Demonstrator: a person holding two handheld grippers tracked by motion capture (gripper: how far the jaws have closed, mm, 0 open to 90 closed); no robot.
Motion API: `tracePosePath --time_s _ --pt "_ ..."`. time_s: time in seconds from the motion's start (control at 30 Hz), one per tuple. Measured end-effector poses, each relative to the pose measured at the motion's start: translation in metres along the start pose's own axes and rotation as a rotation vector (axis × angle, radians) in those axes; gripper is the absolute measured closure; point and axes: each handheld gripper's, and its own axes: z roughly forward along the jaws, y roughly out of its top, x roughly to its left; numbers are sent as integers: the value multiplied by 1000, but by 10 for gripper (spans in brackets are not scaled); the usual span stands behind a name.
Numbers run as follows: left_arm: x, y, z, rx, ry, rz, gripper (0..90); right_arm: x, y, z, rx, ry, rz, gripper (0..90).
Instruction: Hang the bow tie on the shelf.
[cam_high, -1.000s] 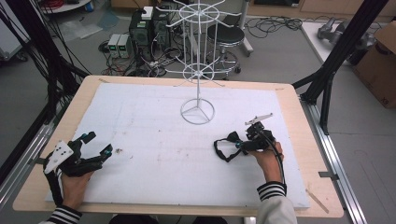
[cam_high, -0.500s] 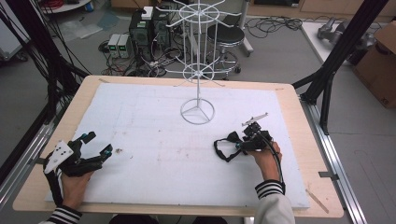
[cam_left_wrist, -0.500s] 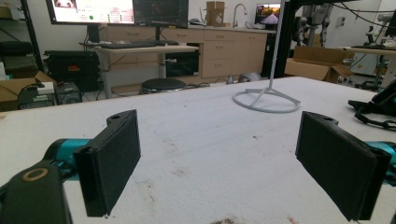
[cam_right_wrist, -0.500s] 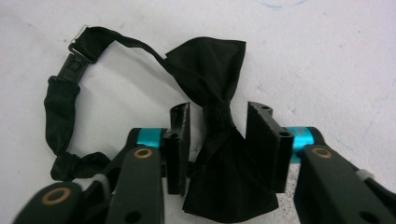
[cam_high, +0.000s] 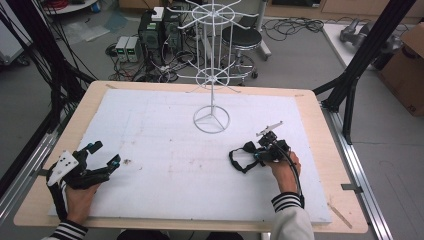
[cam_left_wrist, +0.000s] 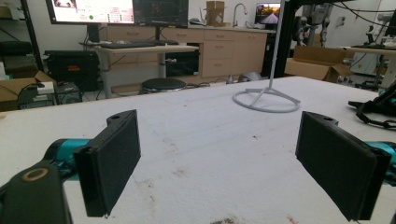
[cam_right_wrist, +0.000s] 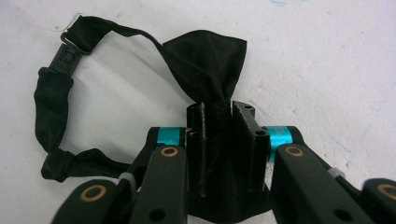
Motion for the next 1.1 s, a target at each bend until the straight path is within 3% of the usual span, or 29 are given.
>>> tracePosePath --time_s 0.27,0.43,0.87,1.1 --pt "0 0 0 2 0 4 143 3 1 -2 5 -14 -31 776" --pt "0 0 0 0 0 0 143 4 1 -6 -30 -20 -18 775" --pt "0 0 0 1 0 3 143 8 2 -32 -246 -50 -11 775" --pt "0 0 0 -2 0 0 142 7 0 -45 -365 -45 36 775"
